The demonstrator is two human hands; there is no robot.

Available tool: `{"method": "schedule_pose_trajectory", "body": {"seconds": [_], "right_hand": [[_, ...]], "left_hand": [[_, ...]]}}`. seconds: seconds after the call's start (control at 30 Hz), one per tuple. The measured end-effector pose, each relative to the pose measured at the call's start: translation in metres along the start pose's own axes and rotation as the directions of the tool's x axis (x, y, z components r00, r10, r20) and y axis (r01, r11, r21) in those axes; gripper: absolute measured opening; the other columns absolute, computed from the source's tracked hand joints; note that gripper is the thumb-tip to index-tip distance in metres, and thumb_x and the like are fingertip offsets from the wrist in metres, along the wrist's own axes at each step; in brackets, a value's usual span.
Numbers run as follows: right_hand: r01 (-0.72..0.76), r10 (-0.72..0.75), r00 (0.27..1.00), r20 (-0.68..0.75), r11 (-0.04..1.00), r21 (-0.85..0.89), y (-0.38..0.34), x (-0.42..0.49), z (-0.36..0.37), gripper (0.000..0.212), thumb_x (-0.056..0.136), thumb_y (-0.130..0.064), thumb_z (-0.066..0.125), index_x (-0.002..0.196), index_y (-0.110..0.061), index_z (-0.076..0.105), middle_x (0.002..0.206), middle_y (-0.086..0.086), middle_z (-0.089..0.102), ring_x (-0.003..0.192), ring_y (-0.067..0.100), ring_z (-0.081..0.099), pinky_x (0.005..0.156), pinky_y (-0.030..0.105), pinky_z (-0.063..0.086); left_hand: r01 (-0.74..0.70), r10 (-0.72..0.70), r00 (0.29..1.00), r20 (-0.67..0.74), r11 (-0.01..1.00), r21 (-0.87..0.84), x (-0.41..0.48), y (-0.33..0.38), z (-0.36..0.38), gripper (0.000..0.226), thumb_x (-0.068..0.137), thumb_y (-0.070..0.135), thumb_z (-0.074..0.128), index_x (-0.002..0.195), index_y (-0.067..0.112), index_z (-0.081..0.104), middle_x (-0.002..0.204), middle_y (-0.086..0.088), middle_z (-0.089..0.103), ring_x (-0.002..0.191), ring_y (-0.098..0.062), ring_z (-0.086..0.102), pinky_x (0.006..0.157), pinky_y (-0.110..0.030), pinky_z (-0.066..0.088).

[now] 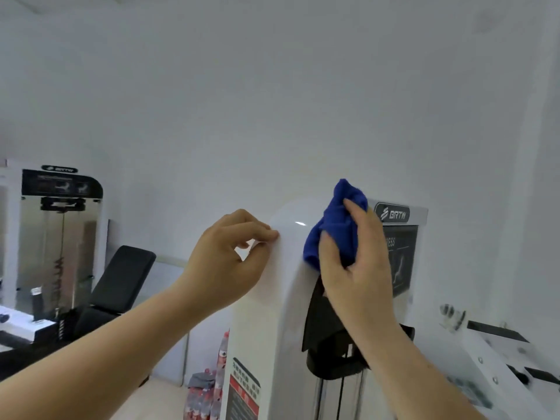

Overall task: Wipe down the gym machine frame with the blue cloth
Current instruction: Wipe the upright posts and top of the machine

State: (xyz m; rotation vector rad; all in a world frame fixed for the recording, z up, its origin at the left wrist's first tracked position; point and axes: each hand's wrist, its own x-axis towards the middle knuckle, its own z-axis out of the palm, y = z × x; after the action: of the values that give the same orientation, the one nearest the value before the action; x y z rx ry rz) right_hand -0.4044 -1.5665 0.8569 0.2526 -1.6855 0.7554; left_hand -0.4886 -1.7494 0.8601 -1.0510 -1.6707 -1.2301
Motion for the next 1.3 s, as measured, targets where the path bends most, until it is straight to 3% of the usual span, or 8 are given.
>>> {"method": "schedule_pose_trajectory", "body": {"seconds": [0.13,0.3,0.57,0.73,0.87,0.97,1.17,1.3], "right_hand": [[0.225,-0.21,0.973,0.093,0.956,-0.188,-0.006,0.022,-0.005,0.043,0.091,-0.03,0.054,0.129,-0.01,0.061,0.138,0.005,0.056,0.138,0.026,0.046,0.113,0.049,0.039],[0.589,-0.493,0.787,0.371,0.779,-0.214,-0.026,-0.004,-0.004,0.036,0.078,-0.019,0.07,0.112,-0.008,0.072,0.127,0.006,0.064,0.128,0.033,0.054,0.114,0.046,0.038],[0.408,0.02,0.862,0.506,0.565,-0.717,-0.069,0.047,0.02,0.039,0.085,-0.046,0.044,0.117,-0.026,0.056,0.115,-0.006,0.055,0.105,0.025,0.049,0.09,0.033,0.036],[0.727,-0.066,0.534,0.843,0.545,-0.418,-0.072,0.01,0.031,0.041,0.082,-0.041,0.043,0.116,-0.027,0.061,0.119,-0.006,0.058,0.109,0.028,0.048,0.111,0.042,0.032],[0.463,0.08,0.724,0.685,0.68,-0.568,-0.064,0.07,0.012,0.04,0.084,-0.048,0.044,0.123,-0.046,0.054,0.125,-0.021,0.053,0.117,0.016,0.049,0.1,0.032,0.04],[0.15,0.265,0.762,0.591,0.816,-0.558,-0.051,0.109,0.002,0.031,0.086,-0.044,0.05,0.116,-0.05,0.057,0.122,-0.024,0.052,0.116,0.01,0.053,0.096,0.033,0.048],[0.513,-0.182,0.726,0.663,0.785,-0.347,-0.044,0.062,0.002,0.049,0.079,-0.035,0.059,0.128,-0.036,0.056,0.113,-0.023,0.06,0.105,0.003,0.055,0.097,0.023,0.041],[0.34,-0.046,0.771,0.636,0.873,-0.349,-0.024,0.094,-0.011,0.042,0.084,-0.045,0.056,0.125,-0.042,0.048,0.103,-0.025,0.057,0.095,-0.001,0.055,0.079,0.02,0.044]], "left_hand": [[0.007,-0.007,1.0,0.018,1.0,-0.02,0.005,0.002,-0.001,0.017,0.084,0.013,0.068,0.089,0.024,0.079,0.093,0.012,0.069,0.091,-0.021,0.068,0.079,-0.036,0.057],[0.262,-0.256,0.965,0.059,0.953,-0.153,0.018,-0.004,-0.012,0.024,0.083,-0.005,0.07,0.081,0.017,0.079,0.082,0.003,0.075,0.08,-0.015,0.073,0.076,-0.028,0.059],[0.318,-0.311,0.936,0.167,0.948,-0.016,0.037,-0.021,-0.022,0.038,0.086,0.0,0.054,0.099,0.029,0.074,0.095,0.016,0.074,0.092,0.002,0.069,0.081,-0.011,0.052],[0.341,-0.322,0.924,0.208,0.938,-0.061,0.045,-0.035,-0.032,0.043,0.089,-0.003,0.048,0.1,0.03,0.073,0.1,0.016,0.074,0.091,0.002,0.069,0.079,-0.02,0.056],[0.364,-0.33,0.912,0.244,0.924,-0.112,0.052,-0.041,-0.037,0.044,0.091,-0.002,0.048,0.1,0.033,0.073,0.102,0.018,0.073,0.091,0.005,0.068,0.071,-0.016,0.055],[0.363,-0.32,0.901,0.294,0.926,-0.106,0.054,-0.038,-0.034,0.033,0.094,0.01,0.056,0.103,0.037,0.073,0.103,0.024,0.07,0.091,0.009,0.064,0.064,-0.005,0.047],[0.274,-0.191,0.899,0.395,0.947,-0.168,0.065,-0.028,-0.023,0.028,0.094,0.024,0.068,0.12,0.033,0.068,0.115,0.021,0.07,0.109,0.004,0.064,0.093,-0.026,0.055],[0.191,-0.137,0.894,0.426,0.978,-0.085,0.074,-0.023,-0.018,0.054,0.092,0.032,0.071,0.141,0.041,0.052,0.131,0.029,0.059,0.123,0.008,0.054,0.105,-0.028,0.049]]}}
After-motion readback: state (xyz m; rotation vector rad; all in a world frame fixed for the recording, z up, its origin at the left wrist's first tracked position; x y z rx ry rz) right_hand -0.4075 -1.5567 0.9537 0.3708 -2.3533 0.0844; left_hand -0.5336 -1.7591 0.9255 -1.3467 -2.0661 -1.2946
